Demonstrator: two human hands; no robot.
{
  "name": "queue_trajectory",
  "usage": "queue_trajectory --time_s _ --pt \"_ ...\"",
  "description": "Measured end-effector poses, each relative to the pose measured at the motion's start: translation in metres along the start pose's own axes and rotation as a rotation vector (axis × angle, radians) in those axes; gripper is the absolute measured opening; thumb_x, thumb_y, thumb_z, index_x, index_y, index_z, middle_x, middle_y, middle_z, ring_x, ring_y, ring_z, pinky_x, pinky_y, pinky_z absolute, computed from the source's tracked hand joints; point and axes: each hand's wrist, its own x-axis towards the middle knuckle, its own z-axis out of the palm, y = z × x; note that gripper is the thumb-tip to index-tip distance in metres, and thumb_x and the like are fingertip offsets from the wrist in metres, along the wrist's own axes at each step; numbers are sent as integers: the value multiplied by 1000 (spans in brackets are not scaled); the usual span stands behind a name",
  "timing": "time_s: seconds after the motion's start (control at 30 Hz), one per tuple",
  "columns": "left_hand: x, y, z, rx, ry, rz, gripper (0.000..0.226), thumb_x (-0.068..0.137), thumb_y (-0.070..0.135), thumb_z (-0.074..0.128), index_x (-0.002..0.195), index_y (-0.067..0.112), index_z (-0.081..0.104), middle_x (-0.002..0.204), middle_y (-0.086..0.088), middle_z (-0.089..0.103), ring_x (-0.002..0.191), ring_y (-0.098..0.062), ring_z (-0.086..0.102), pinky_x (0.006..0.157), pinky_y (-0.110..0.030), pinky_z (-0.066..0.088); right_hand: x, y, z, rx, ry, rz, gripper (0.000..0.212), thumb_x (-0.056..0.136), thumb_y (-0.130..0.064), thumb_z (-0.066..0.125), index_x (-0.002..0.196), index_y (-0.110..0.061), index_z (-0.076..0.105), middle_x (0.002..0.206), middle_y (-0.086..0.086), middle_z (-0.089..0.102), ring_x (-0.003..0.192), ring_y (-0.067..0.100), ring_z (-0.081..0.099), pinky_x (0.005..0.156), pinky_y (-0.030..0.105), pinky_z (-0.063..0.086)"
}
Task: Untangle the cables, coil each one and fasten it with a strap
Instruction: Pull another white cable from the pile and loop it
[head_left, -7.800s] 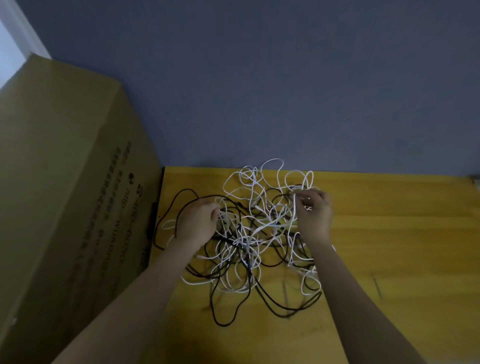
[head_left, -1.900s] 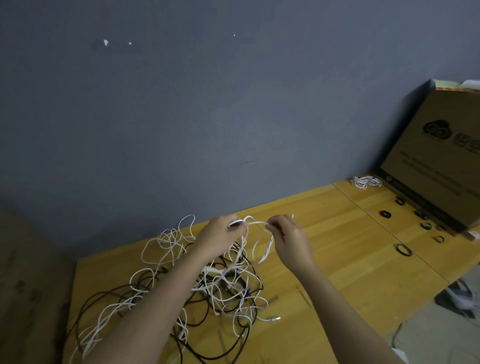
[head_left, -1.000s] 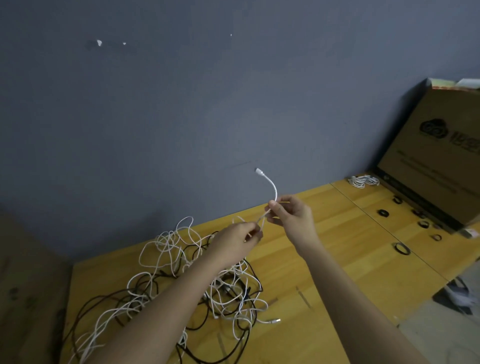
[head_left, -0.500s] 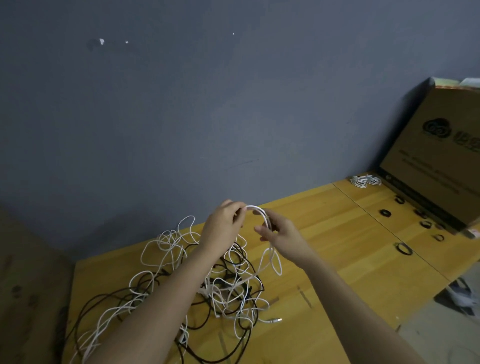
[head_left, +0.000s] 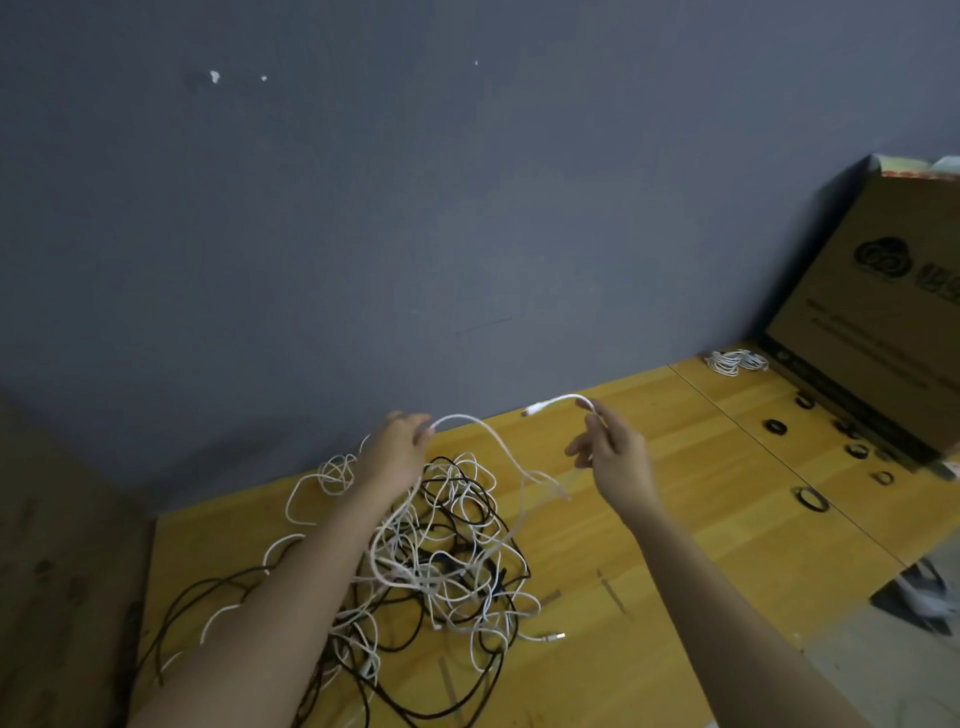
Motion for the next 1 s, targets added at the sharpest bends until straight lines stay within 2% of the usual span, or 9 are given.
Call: queue_trajectory --time_s 0.1,0.23,0.3,0.37,0.5,0.63,0.77,0.83,1.0 --pt "-12 34 5 -69 -26 230 41 104 31 32 138 13 48 140 -4 47 128 -17 44 106 -29 32 0 -10 15 -49 -136 -78 22 102 -15 41 110 -23 61 62 -4 65 55 11 49 60 33 44" --pt "-13 63 5 -78 -157 448 41 101 36 40 135 15 52 134 -3 56 125 -17 49 107 -29 33 -1 -16 24 -134 -263 -179 26 101 -16 46 95 -38 60 64 -7 66 54 10 49 57 36 43" --pt "-12 64 5 8 -230 424 26 100 37 44 115 21 58 104 3 68 101 -20 61 89 -37 47 -2 -19 24 -152 -272 -195 22 100 -18 48 92 -34 61 65 -7 66 56 10 53 58 36 45" --pt "-11 61 5 -4 -199 373 21 102 33 39 91 22 53 73 7 62 75 -18 62 71 -37 49 -4 -21 23 -162 -259 -207 13 98 -21 52 92 -27 61 66 -6 66 58 6 56 60 33 46" --pt "-13 63 3 -170 -125 374 26 102 25 37 81 23 51 58 6 53 52 -10 49 62 -32 44 -6 -14 20 -97 -235 -209 17 95 -16 58 110 -25 55 76 -3 68 74 6 65 69 17 48" --pt "-8 69 -7 -451 -10 320 30 103 20 37 77 25 52 53 9 46 46 0 39 54 -21 35 -8 18 15 -173 -236 -97 36 92 -15 62 125 -27 51 90 -5 69 93 5 64 84 23 49" --pt "2 64 -17 -609 117 263 31 103 19 37 77 26 50 49 15 51 48 -1 40 59 -29 36 -18 57 8 -646 -334 -68 38 95 -20 55 132 -26 50 104 -1 67 103 21 59 81 34 47" --pt "5 64 -19 -583 99 284 30 103 19 37 77 26 51 50 16 53 50 -2 44 63 -31 39 -23 61 12 -655 -357 -72 31 96 -23 54 127 -22 56 104 1 66 100 22 59 78 33 45" --pt "12 65 -28 -792 213 178 30 104 18 38 77 23 51 50 15 54 51 -1 47 57 -22 37 -17 62 11 -735 -126 -108 23 99 -25 48 109 -15 65 102 8 64 92 31 59 67 37 44"
